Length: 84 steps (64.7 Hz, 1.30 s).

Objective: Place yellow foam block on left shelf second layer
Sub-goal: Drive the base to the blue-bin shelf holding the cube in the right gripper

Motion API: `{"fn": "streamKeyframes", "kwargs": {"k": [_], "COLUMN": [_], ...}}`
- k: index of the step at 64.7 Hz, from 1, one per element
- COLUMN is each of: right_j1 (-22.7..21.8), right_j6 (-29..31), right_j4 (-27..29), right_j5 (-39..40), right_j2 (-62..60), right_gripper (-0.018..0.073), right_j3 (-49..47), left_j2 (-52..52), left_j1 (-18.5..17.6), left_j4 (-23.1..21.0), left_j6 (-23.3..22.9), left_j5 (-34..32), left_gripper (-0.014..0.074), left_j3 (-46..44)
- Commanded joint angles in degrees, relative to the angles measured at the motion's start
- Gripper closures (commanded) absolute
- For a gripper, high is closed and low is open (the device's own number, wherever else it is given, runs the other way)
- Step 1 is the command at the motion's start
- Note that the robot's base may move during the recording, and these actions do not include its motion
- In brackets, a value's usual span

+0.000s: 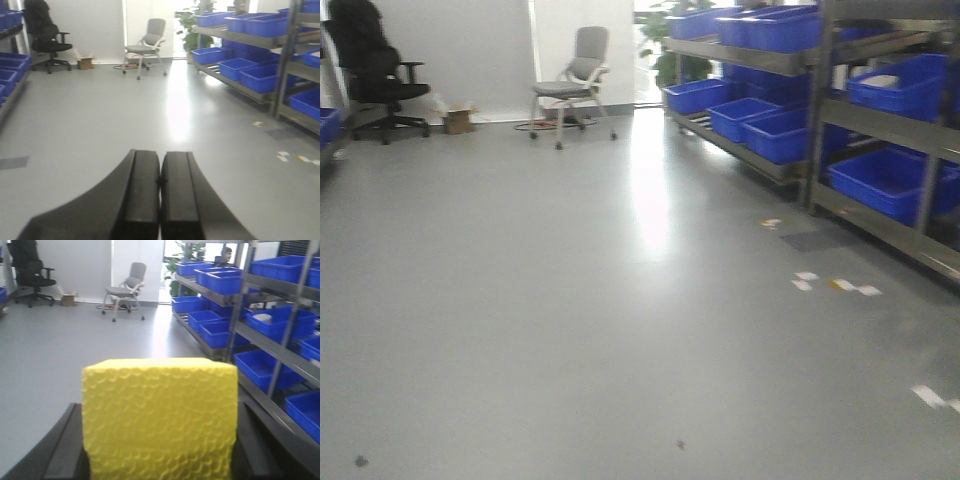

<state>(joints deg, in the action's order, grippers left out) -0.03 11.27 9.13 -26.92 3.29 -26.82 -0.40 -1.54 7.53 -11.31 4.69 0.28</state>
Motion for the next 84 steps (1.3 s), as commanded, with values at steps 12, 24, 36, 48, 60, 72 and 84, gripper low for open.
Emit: {"fn": "streamKeyframes", "kwargs": {"k": [12,24,36,48,60,72,84], "right_j1": [-0.24,-0.24,-0.24,-0.24,-0.24,-0.24,-0.24], "right_j6": [0.61,0.61,0.61,0.61,0.61,0.61,0.61], "right_j4": [0.32,0.32,0.32,0.32,0.32,0.32,0.32], "right_j5": [5.29,5.29,5.29,5.29,5.29,5.29,5.29], "right_j2": [0.86,0.86,0.86,0.86,0.86,0.86,0.86], "right_gripper": [0.0271,0.0271,0.0271,0.0271,0.0271,0.0271,0.0271], "right_j3": [-1.72,-1.72,-1.72,-1.72,-1.72,-1.72,-1.72], "left_j2": [0.46,0.46,0.46,0.46,0.46,0.46,0.46], "left_j1": [-0.14,-0.14,-0.14,-0.14,-0.14,-0.14,-0.14], "left_j4": [-0.13,-0.13,-0.13,-0.13,-0.13,-0.13,-0.13], "left_j6": [-0.22,-0.22,-0.22,-0.22,-0.22,-0.22,-0.22], "left_j5": [-5.04,-5.04,-5.04,-5.04,-5.04,-5.04,-5.04], "left_gripper": [0.046,0.046,0.046,0.046,0.046,0.046,0.046], "left_j3": [1.48,1.48,1.48,1.48,1.48,1.48,1.48]}}
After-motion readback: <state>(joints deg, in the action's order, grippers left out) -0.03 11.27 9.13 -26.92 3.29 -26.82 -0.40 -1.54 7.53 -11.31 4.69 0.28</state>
